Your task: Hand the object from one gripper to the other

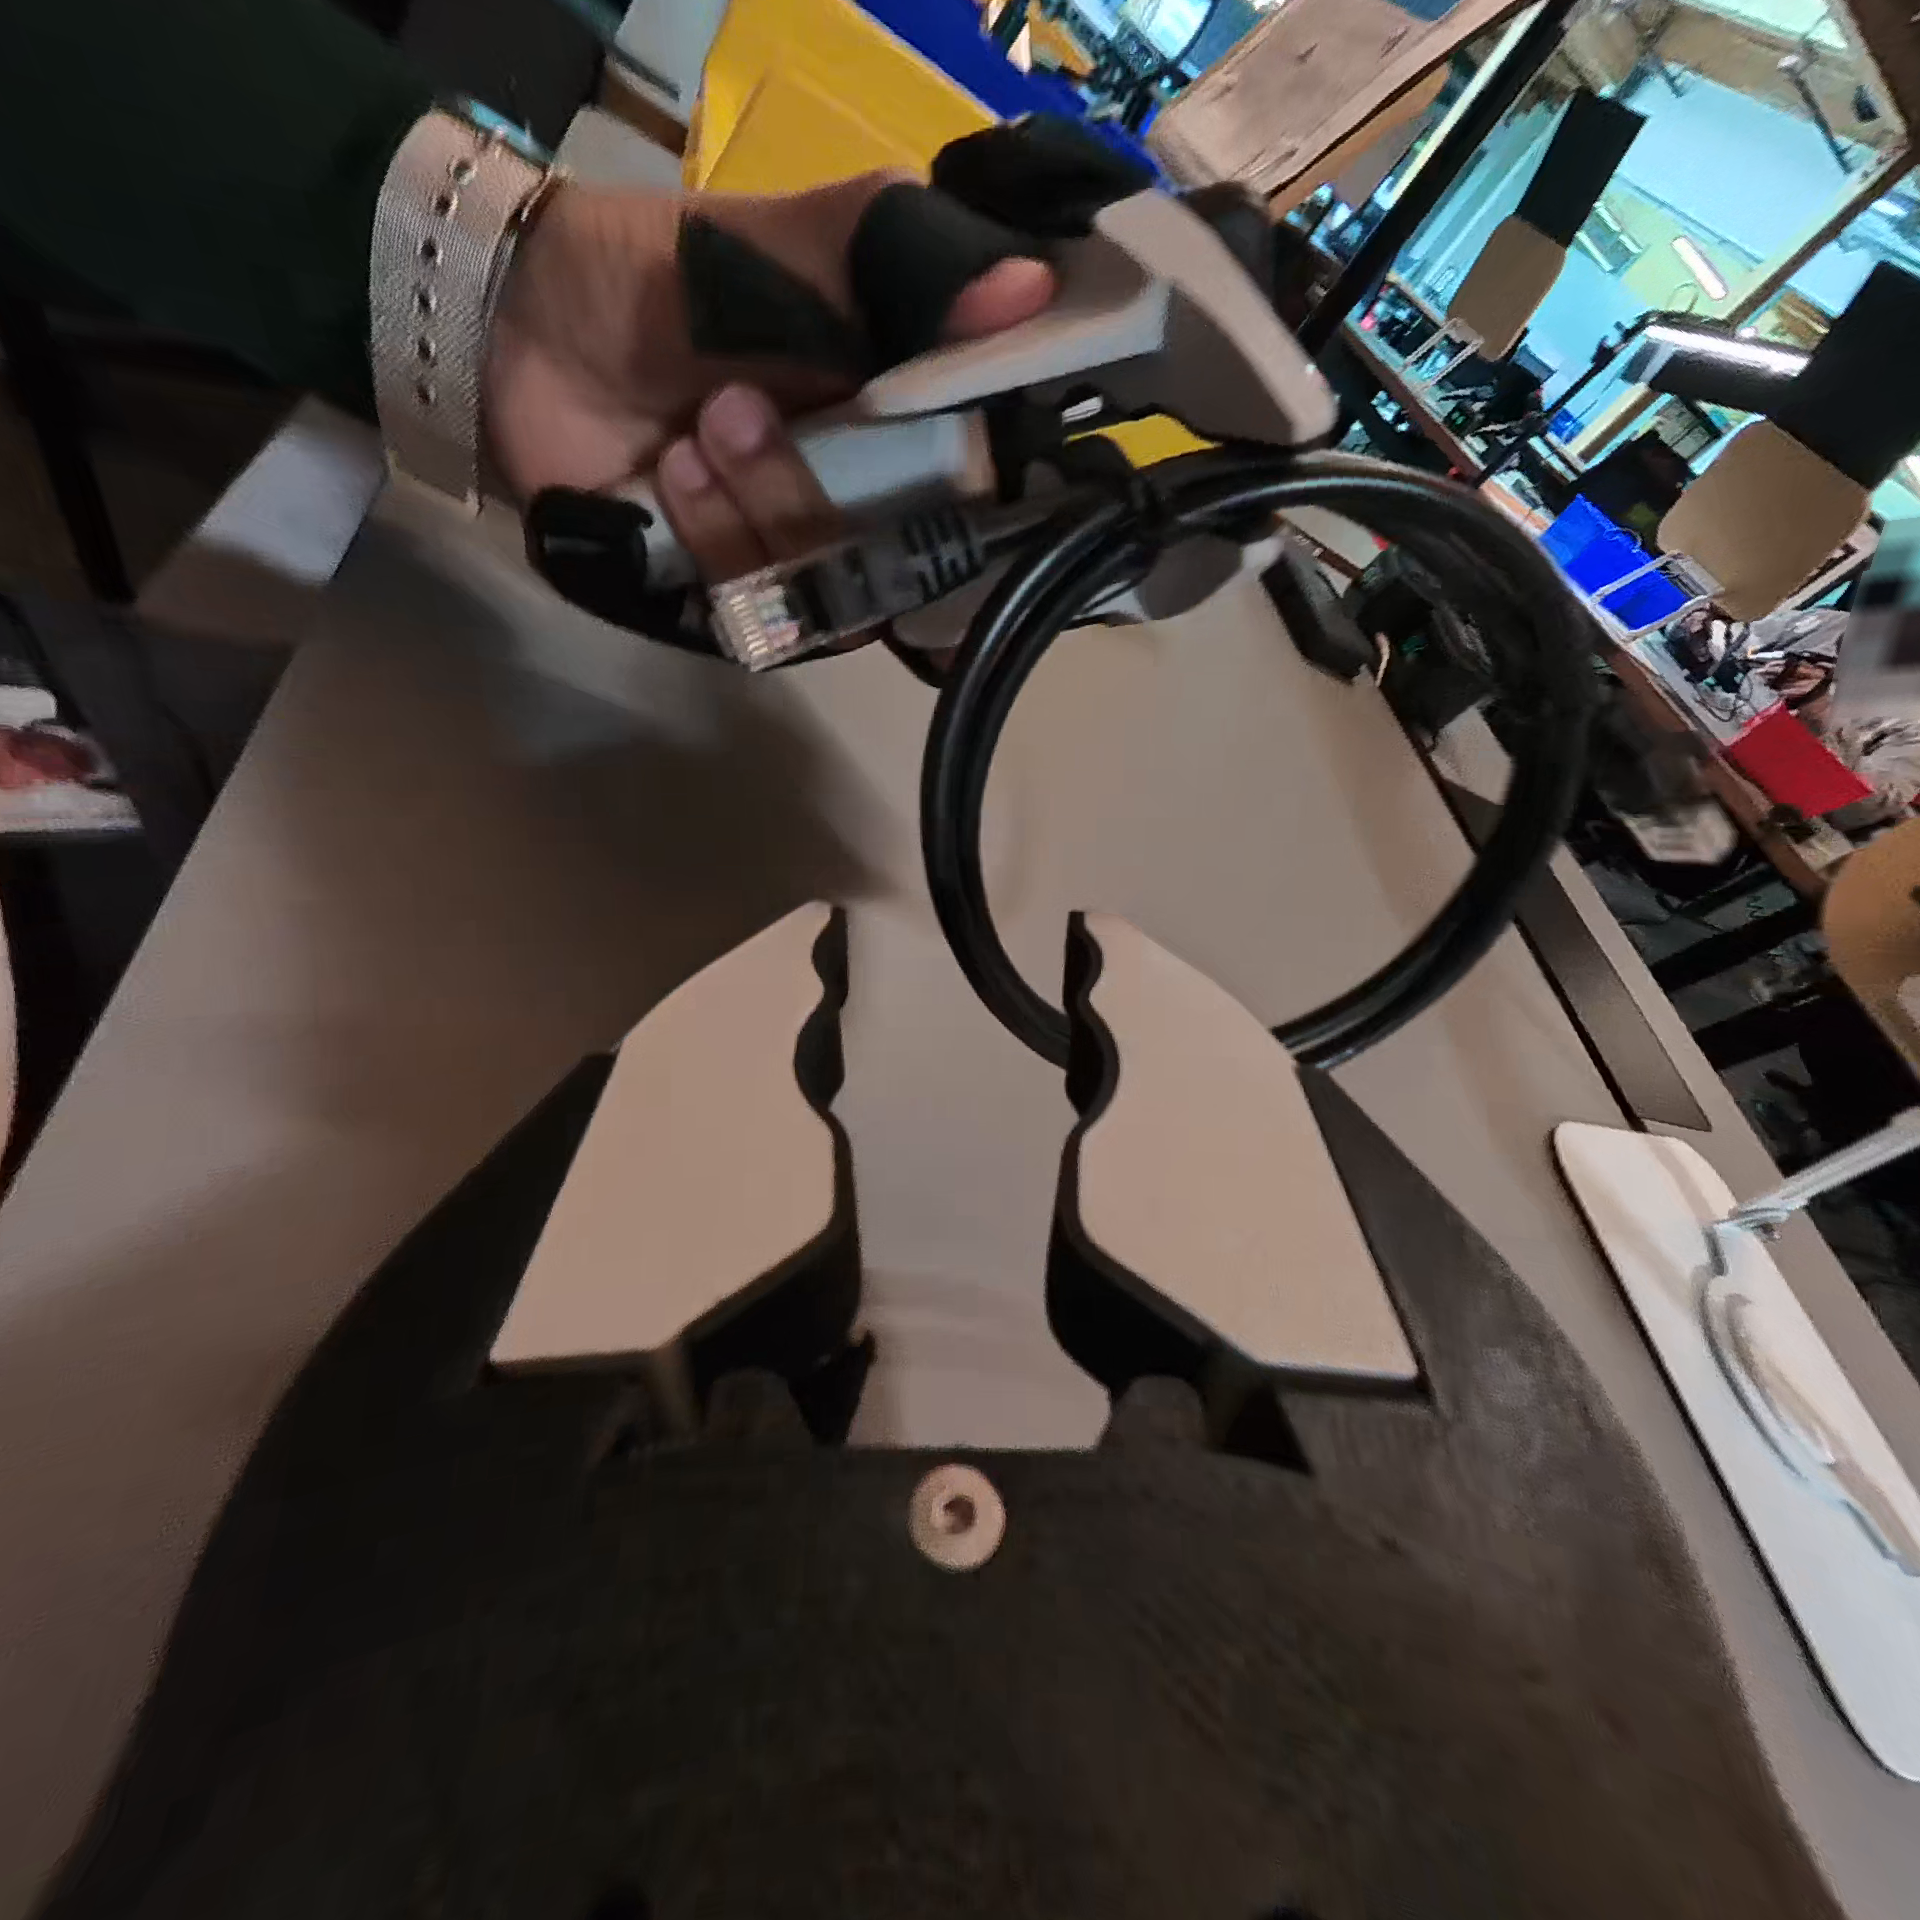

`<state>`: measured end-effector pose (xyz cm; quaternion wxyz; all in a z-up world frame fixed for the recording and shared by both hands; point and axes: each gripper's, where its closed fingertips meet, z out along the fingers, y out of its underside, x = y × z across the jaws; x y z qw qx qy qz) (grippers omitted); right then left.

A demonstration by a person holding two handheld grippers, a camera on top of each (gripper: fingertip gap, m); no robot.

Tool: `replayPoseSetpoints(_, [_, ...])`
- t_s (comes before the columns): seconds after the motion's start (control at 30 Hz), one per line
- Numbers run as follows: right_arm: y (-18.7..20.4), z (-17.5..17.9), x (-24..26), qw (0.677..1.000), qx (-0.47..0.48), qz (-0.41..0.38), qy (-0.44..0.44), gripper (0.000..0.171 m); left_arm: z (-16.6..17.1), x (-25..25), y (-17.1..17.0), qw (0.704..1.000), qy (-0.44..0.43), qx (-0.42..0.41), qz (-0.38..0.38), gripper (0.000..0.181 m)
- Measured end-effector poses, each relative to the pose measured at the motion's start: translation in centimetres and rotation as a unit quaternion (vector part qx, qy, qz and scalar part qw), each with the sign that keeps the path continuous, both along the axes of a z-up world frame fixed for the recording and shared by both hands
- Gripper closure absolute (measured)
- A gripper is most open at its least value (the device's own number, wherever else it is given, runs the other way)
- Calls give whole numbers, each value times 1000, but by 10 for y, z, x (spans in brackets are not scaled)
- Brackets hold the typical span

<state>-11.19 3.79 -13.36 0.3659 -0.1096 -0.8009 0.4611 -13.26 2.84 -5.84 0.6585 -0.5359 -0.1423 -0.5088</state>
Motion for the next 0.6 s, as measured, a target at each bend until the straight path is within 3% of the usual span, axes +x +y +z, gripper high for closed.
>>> replayPoseSetpoints(0.27, [-1,-20,-2,996,85,-5,13,144,0,11,2,997,-44,3,-57,172])
replayPoseSetpoints(0.37, [-1,-24,-2,994,103,-6,19,163,-3,9,4,998,-44,-8,-53,171])
replayPoseSetpoints(0.5, [-5,-20,1,994,109,1,28,165,-2,2,3,997,-61,6,-38,171])
replayPoseSetpoints(0.6, [-8,-14,2,995,92,1,25,165,0,-2,3,998,-64,17,-21,159])
